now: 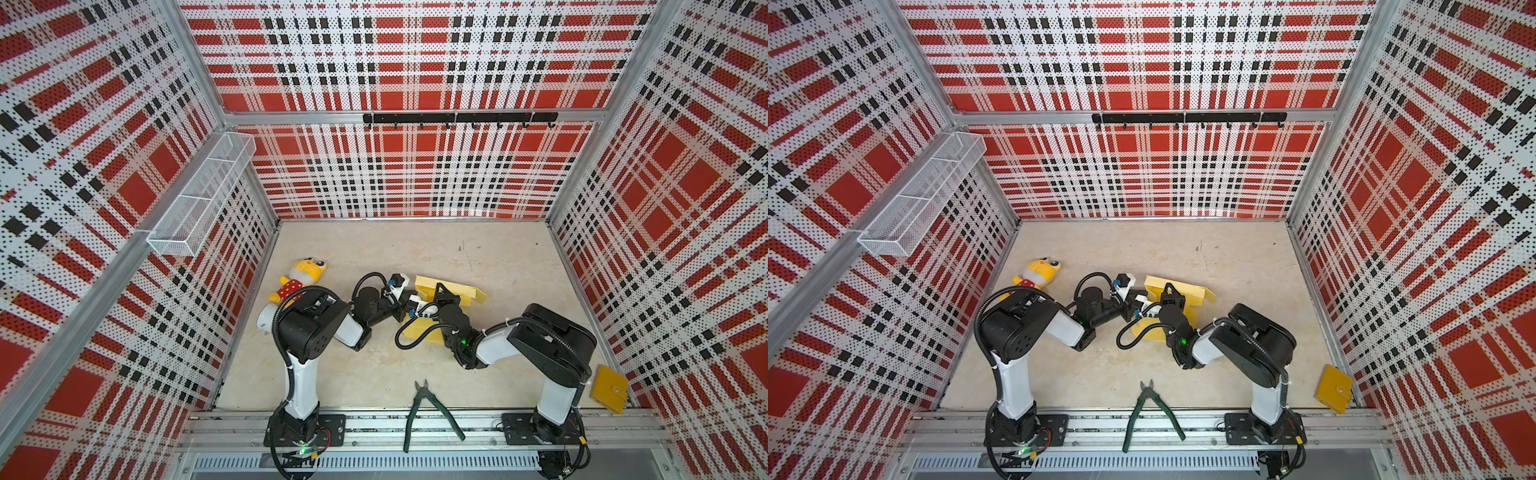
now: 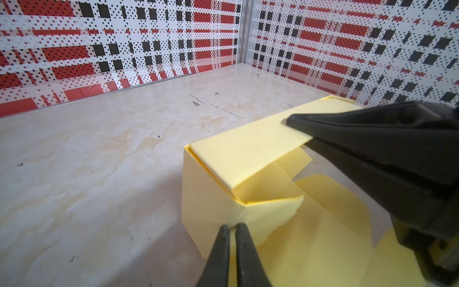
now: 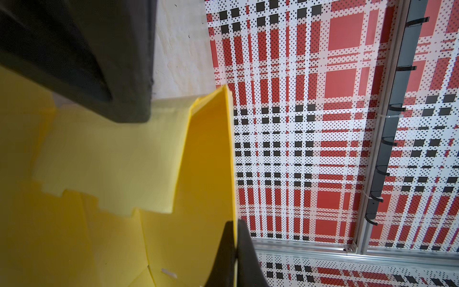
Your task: Fold the paper box
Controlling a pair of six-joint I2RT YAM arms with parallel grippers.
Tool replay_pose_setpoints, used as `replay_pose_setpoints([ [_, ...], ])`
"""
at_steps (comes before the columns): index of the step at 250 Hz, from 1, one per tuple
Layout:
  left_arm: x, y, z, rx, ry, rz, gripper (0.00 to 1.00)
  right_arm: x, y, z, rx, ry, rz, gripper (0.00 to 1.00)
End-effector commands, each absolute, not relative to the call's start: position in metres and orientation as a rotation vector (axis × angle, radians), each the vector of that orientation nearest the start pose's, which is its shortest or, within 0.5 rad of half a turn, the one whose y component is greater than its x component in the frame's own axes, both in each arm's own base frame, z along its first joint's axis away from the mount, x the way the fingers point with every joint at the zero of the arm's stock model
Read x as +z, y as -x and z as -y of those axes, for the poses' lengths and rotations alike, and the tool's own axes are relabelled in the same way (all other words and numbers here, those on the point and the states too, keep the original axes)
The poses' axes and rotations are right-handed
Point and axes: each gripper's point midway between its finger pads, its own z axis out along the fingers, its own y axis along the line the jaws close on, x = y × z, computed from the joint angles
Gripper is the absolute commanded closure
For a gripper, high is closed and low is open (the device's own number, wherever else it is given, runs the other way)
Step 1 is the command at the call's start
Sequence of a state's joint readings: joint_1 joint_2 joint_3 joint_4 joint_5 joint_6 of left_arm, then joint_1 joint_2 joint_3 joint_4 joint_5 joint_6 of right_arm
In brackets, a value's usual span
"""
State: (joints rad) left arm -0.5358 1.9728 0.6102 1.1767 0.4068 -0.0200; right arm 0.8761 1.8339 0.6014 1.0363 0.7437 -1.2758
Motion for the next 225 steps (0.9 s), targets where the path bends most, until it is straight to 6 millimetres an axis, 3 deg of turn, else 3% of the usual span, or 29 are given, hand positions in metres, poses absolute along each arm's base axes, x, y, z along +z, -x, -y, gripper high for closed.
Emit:
replay_pose_setpoints([
  [1,0.11,-0.364,0.31,-0.81,-0.739,-1.55,0.79,0.111,-0.338,-0.288,-0.744,1.334,-1.231,0.99],
  [69,0.116,-0.363,0.315,-0.845,-0.76,-1.537,0.63,0.108,-0.332,-0.291,-0.664,1.36,-1.254,1.0],
  [171,0.11,-0.379,0.312,-0.836,-0.674,-1.591,0.67,0.107,-0.313,-0.293,-0.53,1.427,-1.283,1.0],
  [225,0.111,-0.382,0.32,-0.863,-0.673,-1.59,0.66,0.108,-0.315,-0.297,-0.53,1.426,-1.281,1.0],
])
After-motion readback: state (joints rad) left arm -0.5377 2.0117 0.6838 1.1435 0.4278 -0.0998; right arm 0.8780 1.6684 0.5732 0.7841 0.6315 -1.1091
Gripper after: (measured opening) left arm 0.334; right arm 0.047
